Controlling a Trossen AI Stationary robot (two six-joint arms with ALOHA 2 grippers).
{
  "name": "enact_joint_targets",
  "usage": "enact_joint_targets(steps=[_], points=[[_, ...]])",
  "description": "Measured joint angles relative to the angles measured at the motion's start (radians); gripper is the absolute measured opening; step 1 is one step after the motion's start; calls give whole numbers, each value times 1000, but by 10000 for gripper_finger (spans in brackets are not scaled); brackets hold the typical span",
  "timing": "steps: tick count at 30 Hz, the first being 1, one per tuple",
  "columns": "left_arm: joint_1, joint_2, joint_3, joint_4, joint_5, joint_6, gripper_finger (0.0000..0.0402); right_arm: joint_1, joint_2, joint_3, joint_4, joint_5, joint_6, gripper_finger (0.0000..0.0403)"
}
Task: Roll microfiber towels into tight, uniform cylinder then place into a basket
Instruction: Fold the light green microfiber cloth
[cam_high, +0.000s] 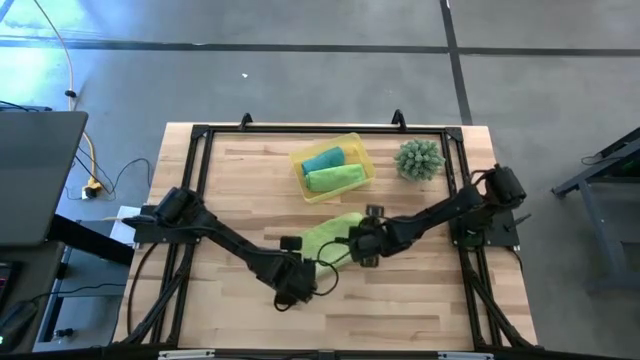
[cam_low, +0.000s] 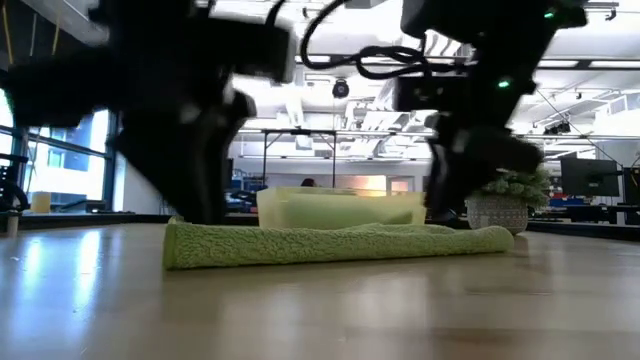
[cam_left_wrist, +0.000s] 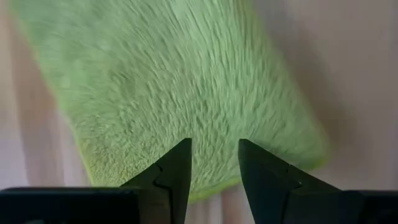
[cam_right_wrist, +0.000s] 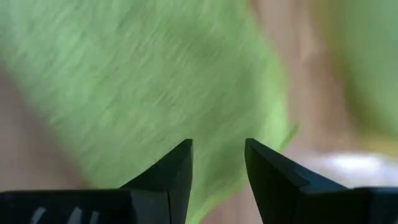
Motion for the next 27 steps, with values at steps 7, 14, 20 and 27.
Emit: enact_joint_targets(steps=[7,14,20,27], points=[[55,-19,-160,176,155,146,119,109,9,-2,-105,50,163,138],[79,-10,-280,655,191,-37,119,146,9,-2,-91,100,373,138],[53,10,-311,973,94,-306,119,160,9,-2,-102,167,488,138],[50,-32,-302,1102,4,-206,119,159,8,-2,-91,227,533,138]])
